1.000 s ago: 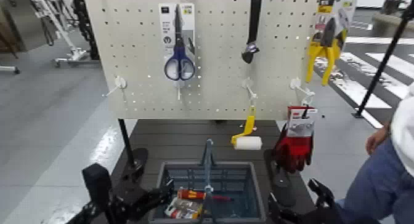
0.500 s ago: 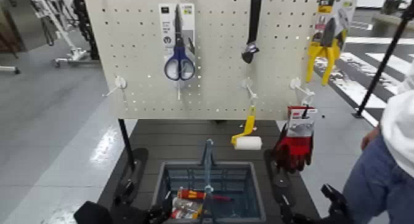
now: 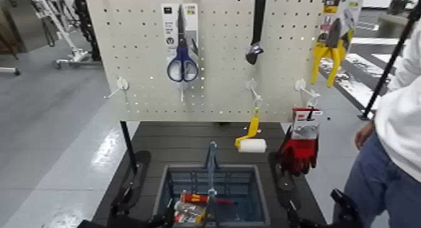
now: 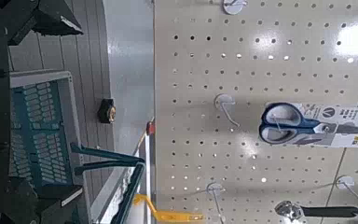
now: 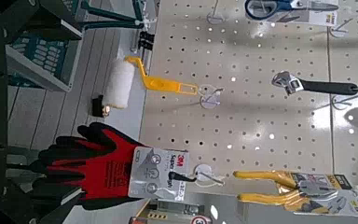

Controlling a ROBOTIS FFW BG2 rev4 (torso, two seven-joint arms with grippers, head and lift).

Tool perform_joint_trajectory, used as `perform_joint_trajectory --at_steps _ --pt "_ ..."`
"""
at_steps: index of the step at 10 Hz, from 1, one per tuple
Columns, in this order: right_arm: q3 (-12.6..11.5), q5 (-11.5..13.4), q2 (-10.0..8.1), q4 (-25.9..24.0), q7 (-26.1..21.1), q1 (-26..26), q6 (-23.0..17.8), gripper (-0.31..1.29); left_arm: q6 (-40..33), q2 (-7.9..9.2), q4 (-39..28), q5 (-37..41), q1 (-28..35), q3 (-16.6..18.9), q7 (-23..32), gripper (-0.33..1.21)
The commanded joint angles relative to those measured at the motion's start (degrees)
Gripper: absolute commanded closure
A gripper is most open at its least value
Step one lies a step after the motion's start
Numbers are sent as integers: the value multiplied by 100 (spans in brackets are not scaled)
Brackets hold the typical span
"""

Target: Put the yellow paint brush into the crate.

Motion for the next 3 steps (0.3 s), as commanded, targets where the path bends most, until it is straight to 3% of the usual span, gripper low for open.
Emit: perform_joint_trajectory --at_steps 1,3 --pt "-8 37 -9 -6 -3 3 -46 15 -8 -413 -3 -22 4 -11 1 11" --pt "-25 160 27 -85 -38 29 42 15 -8 -404 -3 -22 4 -11 1 11"
